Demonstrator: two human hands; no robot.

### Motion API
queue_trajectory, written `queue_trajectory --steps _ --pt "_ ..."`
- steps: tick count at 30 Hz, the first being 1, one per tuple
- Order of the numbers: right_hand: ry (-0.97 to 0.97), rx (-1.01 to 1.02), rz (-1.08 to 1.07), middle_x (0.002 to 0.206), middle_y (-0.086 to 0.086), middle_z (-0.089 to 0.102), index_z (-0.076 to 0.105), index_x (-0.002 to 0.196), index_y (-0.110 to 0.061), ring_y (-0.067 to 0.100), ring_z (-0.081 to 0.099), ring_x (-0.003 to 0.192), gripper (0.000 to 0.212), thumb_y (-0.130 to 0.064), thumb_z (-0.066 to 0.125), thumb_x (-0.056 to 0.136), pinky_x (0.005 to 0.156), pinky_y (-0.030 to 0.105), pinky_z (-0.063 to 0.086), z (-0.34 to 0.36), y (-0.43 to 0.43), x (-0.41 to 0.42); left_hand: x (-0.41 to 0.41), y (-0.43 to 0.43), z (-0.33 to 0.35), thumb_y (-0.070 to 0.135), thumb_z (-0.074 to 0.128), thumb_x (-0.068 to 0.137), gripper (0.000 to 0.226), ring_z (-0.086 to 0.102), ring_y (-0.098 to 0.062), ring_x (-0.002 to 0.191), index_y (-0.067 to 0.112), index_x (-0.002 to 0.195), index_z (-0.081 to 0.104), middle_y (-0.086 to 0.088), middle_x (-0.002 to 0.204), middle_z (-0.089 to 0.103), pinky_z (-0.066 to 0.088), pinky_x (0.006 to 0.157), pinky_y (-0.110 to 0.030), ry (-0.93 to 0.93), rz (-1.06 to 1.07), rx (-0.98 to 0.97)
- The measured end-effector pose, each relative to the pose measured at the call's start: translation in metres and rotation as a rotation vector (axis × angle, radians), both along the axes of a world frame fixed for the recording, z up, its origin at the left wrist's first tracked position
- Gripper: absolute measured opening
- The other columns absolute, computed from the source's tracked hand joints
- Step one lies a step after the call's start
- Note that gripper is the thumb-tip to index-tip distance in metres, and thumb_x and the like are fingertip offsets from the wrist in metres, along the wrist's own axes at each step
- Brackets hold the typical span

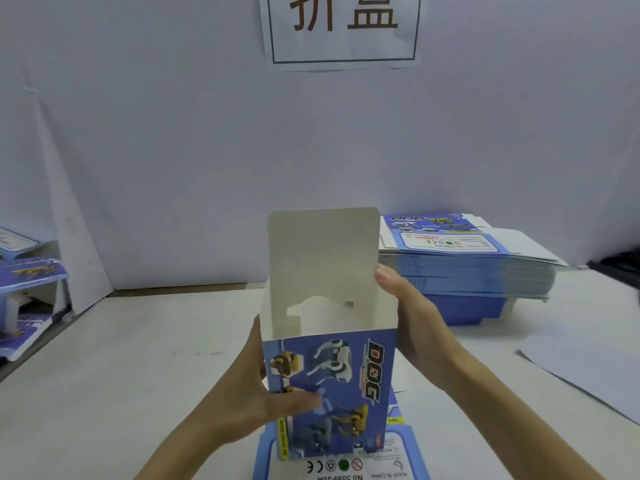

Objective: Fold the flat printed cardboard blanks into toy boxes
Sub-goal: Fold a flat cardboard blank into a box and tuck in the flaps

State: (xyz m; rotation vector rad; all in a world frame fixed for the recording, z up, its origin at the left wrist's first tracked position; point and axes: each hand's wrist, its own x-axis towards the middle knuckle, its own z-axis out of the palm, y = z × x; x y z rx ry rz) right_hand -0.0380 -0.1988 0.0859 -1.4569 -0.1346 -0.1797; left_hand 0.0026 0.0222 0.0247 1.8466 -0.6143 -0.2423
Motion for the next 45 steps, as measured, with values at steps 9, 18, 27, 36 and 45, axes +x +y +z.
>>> queue_trajectory --steps 9,18,27,36,45 --pt "0.059 0.408 0.212 0.126 0.002 0.065 0.049 0.138 -0.033 0.025 0.060 0.110 0.055 -0.037 0.054 0.084 0.090 0.037 0.046 -0.035 -0.013 -0.009 0.001 -0.001 -0.005 0.068 0.085 0.042 0.115 0.065 -0.007 0.106 0.030 0.139 0.037 0.019 0.115 0.066 0.055 0.081 -0.022 -0.046 -0.014 -0.023" --pt "0.059 0.043 -0.037 0.151 -0.012 0.038 0.035 0.142 -0.046 0.008 0.039 0.137 0.078 -0.064 0.065 0.072 0.114 0.039 0.031 -0.060 -0.009 -0.029 -0.006 0.003 -0.001 0.065 0.084 0.047 0.107 0.058 0.010 0.106 0.038 0.138 0.035 0.035 0.116 0.058 0.055 0.084 -0.019 -0.077 0.007 0.040" --pt "-0.648 -0.678 -0.337 0.134 -0.016 0.056 0.057 0.124 -0.026 0.002 0.046 0.131 0.030 -0.021 0.050 0.095 0.103 0.015 0.039 -0.032 -0.014 -0.049 -0.023 0.027 0.042 0.077 0.030 0.085 0.073 0.009 0.002 0.145 0.050 0.148 0.006 0.031 0.156 0.008 0.018 0.109 -0.030 -0.818 0.144 0.088" --pt "-0.673 -0.673 -0.410 0.131 -0.014 0.057 0.052 0.128 -0.029 -0.013 0.047 0.121 0.044 -0.056 0.039 0.095 0.081 0.011 0.052 -0.040 -0.012 -0.046 -0.028 0.028 0.009 0.070 0.032 0.089 0.056 0.027 0.002 0.140 0.052 0.142 0.025 0.026 0.153 0.025 0.028 0.103 -0.026 -0.762 0.222 -0.042" --pt "-0.554 -0.368 -0.276 0.124 -0.032 0.059 0.057 0.115 -0.061 -0.005 0.054 0.119 0.053 -0.017 0.046 0.089 0.068 0.021 0.059 -0.047 -0.004 -0.051 -0.043 -0.007 -0.029 0.067 0.064 0.073 0.082 0.031 0.001 0.138 0.070 0.135 0.010 0.030 0.153 0.017 0.056 0.085 -0.024 -0.288 0.083 -0.263"
